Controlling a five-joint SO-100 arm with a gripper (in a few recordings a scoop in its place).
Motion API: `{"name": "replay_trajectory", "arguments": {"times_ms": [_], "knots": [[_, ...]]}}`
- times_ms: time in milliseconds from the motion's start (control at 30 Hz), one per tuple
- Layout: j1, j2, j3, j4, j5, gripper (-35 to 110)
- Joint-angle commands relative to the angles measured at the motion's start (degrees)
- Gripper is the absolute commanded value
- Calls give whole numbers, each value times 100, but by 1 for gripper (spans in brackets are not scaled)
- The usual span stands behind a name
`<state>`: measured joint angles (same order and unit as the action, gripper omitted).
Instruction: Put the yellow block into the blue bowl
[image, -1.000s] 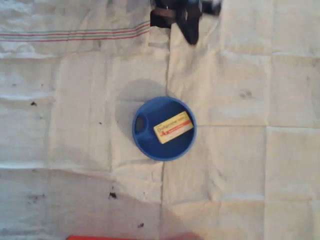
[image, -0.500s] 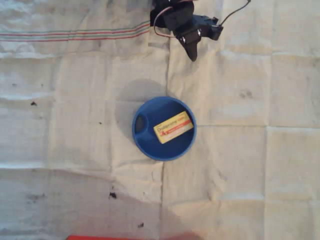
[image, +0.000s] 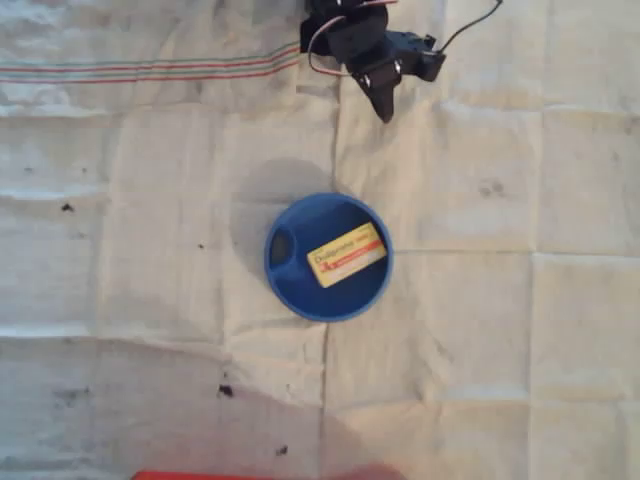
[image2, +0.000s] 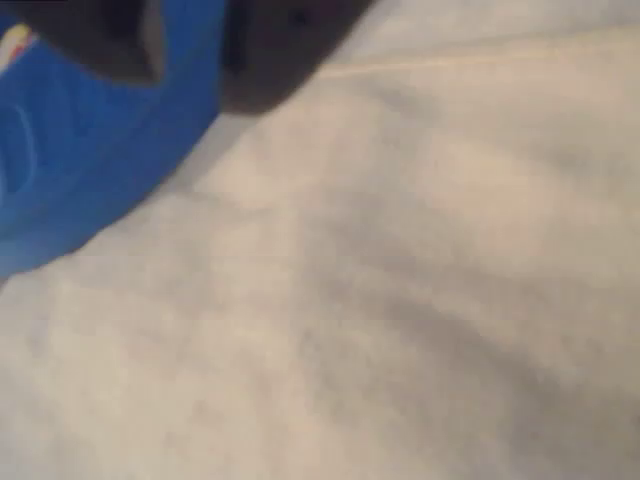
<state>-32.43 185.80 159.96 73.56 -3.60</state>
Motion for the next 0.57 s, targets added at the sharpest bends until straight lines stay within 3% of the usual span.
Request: {"name": "replay_trajectory", "arguments": {"times_ms": [0, 533], "knots": [[0, 686, -70, -88, 35, 0], [0, 686, 1468, -132, 9, 0]]}}
